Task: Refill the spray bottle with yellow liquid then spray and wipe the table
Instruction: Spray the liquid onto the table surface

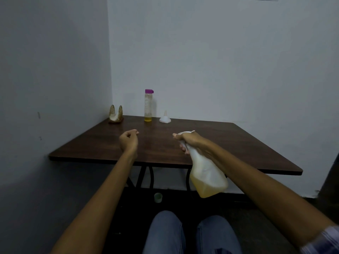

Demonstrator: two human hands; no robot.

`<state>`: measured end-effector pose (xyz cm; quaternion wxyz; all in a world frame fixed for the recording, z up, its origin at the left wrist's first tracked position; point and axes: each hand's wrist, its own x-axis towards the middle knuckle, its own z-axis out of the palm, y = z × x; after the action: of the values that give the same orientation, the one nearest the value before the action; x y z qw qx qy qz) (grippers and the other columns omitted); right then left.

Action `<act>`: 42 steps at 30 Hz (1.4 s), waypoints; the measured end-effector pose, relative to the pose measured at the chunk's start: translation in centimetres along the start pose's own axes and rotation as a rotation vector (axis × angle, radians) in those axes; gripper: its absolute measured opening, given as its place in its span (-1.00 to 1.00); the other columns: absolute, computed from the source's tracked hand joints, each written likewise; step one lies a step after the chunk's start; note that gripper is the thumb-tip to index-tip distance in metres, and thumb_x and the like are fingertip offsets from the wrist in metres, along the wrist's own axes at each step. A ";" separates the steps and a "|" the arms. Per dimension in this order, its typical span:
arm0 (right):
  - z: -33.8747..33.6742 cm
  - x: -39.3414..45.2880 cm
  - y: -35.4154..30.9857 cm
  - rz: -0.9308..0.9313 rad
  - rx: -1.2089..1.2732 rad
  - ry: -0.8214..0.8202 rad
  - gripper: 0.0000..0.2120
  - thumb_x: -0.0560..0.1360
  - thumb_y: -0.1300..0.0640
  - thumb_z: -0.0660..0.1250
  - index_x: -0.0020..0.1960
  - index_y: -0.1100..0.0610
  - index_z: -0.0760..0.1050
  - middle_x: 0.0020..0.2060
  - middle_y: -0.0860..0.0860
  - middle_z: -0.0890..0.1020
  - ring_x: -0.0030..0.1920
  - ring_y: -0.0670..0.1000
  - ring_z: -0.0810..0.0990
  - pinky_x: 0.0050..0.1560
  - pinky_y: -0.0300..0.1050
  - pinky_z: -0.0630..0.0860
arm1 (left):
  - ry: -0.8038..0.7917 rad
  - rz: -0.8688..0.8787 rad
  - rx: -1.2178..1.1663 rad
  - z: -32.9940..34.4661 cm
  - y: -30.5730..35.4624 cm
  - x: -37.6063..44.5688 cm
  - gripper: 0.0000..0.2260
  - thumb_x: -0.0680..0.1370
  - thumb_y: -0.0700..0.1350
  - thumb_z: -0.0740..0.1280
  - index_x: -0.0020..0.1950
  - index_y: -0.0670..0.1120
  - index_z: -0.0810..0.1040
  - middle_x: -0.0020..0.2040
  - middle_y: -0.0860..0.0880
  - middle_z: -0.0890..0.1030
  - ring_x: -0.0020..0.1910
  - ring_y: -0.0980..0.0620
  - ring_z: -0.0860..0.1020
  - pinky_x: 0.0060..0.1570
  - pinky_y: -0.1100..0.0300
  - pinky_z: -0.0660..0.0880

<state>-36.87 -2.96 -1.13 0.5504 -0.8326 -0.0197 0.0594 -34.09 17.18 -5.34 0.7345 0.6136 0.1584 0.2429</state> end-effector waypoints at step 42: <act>-8.9 -2.7 6.4 0.087 0.101 0.239 -0.94 0.54 0.15 0.31 0.00 0.08 0.52 -0.42 0.06 0.54 -0.32 0.00 0.51 -0.33 -0.11 0.53 | -0.097 0.061 0.165 4.3 -1.9 -2.3 -0.79 0.58 -0.20 0.19 0.12 -0.13 0.58 0.10 -0.08 0.64 0.10 -0.03 0.57 0.18 -0.04 0.51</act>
<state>-38.74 -13.84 -3.37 0.5871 -0.8049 0.0852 -0.0156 -33.42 12.16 -6.48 0.6807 0.6875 0.1233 0.2209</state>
